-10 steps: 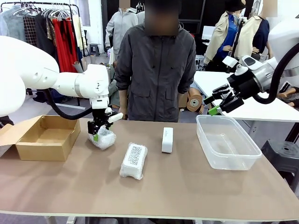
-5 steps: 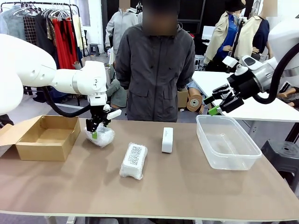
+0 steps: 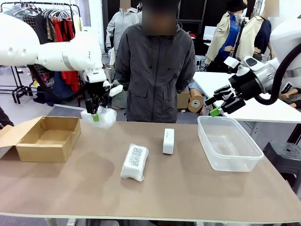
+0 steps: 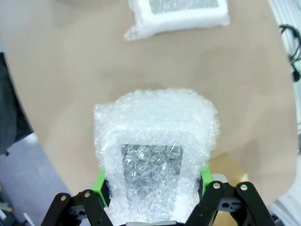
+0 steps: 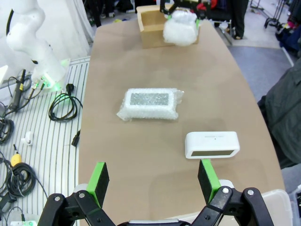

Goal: Separate and place wrapped and unwrapped clocks.
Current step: Pick up the Digital clock indicated by the person.

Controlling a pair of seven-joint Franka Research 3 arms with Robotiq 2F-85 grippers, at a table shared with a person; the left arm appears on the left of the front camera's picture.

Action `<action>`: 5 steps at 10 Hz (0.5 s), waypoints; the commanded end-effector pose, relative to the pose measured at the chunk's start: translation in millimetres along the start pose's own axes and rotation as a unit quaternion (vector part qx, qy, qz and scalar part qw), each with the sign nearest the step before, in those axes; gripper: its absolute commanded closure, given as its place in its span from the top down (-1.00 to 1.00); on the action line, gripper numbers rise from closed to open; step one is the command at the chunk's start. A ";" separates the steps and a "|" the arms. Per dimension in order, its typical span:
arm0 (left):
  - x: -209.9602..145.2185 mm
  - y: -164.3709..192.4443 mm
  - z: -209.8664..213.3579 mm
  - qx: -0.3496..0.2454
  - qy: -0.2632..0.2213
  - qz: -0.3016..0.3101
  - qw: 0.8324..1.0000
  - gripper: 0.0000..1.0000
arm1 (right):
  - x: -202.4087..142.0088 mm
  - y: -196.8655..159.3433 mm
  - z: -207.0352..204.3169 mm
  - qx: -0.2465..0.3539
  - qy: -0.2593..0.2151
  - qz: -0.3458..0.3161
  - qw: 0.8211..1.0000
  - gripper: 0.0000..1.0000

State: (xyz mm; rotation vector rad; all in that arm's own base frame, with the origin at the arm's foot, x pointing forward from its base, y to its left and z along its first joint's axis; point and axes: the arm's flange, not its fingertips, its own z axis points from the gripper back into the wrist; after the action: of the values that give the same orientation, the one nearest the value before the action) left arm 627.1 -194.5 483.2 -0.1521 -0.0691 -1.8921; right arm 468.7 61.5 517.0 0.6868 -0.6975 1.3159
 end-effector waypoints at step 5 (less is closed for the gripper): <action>49.0 -53.1 123.4 0.030 0.029 0.010 0.999 -1.00 | 0.1 1.2 0.0 0.001 0.000 0.002 1.000 1.00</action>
State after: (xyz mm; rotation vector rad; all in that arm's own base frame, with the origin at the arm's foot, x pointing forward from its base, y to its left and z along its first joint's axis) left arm 567.3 -210.1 600.3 -0.0674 -0.0909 -1.8667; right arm 468.7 61.5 516.9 0.6869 -0.6974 1.3158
